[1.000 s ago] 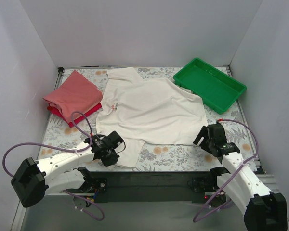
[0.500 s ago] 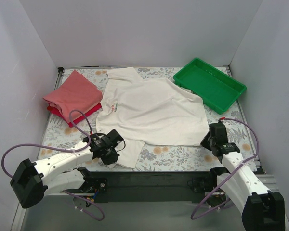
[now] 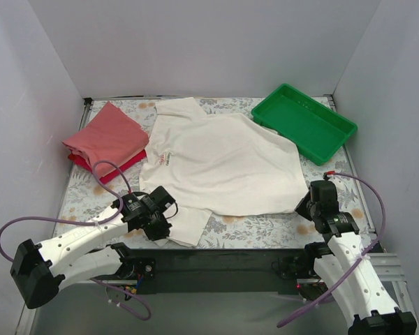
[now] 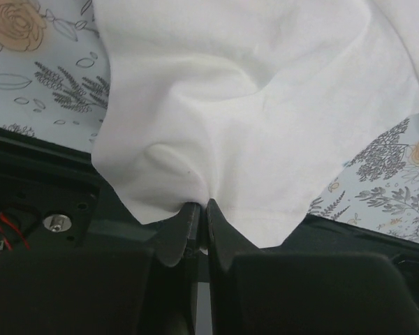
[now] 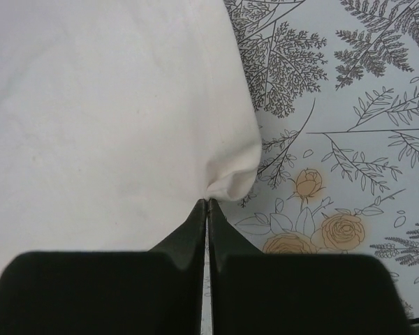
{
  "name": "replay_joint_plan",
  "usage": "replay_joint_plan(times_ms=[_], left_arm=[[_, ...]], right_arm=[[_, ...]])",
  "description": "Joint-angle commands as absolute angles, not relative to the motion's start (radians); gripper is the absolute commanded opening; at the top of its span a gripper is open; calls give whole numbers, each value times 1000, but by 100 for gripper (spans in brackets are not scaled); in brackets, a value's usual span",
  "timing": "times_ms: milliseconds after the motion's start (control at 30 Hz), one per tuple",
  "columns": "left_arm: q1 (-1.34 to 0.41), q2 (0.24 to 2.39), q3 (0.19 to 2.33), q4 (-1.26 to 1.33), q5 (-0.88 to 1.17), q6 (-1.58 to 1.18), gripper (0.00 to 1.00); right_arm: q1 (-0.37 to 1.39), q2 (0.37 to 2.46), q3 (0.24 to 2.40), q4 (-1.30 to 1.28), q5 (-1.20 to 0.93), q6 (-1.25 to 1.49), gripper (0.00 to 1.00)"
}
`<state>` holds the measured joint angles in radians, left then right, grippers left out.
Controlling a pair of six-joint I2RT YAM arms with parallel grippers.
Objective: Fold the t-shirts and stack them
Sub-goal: Fold the tshirt
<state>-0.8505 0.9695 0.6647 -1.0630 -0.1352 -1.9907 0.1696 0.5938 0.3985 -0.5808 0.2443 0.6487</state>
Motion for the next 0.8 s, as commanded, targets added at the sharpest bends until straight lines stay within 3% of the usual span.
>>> replay_joint_plan(times_ms=[0, 333, 767], left_arm=[[-850, 942, 725, -1167, -80, -2014, 0], [-880, 831, 741, -1270, -2, -2037, 0], [-885, 753, 813, -1378, 101, -2023, 0]], right_arm=[[164, 554, 501, -730, 219, 658, 1], [164, 495, 606, -929, 124, 647, 1], [164, 456, 710, -1163, 158, 603, 1]])
